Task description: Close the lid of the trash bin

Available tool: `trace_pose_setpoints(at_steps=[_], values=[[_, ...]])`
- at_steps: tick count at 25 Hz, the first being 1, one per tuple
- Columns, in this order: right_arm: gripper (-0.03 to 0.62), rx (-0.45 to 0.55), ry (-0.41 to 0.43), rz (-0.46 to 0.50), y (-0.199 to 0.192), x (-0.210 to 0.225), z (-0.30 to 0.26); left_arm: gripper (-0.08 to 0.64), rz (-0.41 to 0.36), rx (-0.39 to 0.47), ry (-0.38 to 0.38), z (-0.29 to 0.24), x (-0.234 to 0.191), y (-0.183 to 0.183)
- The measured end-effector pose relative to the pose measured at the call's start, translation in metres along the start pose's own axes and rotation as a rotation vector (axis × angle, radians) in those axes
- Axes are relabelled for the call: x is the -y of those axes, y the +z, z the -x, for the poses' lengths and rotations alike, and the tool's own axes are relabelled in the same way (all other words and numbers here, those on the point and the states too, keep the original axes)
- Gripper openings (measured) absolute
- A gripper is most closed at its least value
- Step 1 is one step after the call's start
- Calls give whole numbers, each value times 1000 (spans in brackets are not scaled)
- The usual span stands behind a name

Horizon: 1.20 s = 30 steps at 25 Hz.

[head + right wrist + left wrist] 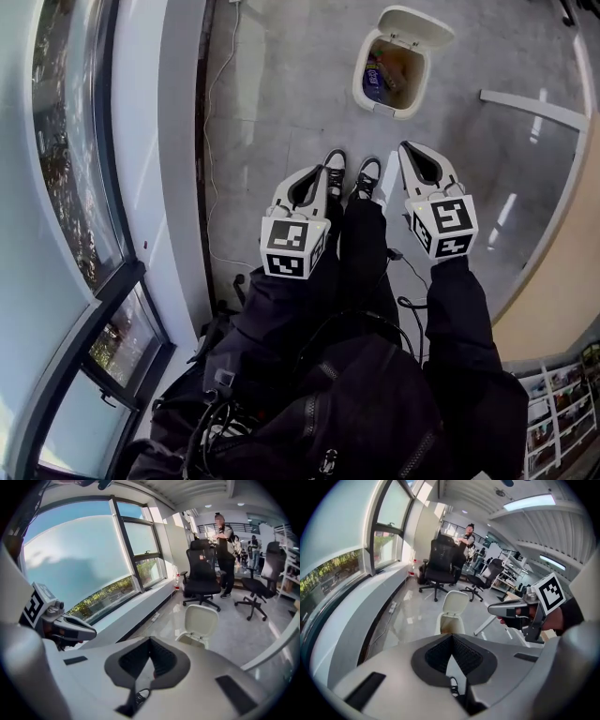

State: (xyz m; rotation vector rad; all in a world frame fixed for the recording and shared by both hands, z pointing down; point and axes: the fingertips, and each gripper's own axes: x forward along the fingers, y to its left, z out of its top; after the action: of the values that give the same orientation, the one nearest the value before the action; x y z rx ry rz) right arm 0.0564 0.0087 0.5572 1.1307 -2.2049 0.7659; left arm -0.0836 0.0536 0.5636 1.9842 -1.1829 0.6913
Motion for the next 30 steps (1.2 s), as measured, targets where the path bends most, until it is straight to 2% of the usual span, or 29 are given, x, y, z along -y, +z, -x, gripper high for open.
trace_pose_setpoints(at_steps=[9, 12, 17, 24, 30], values=[[5, -57, 23, 22, -46, 34, -59, 2, 69, -109, 17, -23, -13, -78], [5, -48, 6, 41, -41, 56, -73, 2, 84, -131, 9, -29, -11, -91], [5, -10, -27, 66, -10, 98, -91, 2, 95, -145, 9, -36, -11, -97], [5, -25, -97, 252, 38, 156, -118, 2, 113, -151, 6, -47, -14, -91], [6, -92, -104, 437, 73, 194, -142, 2, 136, -162, 11, -51, -21, -92]])
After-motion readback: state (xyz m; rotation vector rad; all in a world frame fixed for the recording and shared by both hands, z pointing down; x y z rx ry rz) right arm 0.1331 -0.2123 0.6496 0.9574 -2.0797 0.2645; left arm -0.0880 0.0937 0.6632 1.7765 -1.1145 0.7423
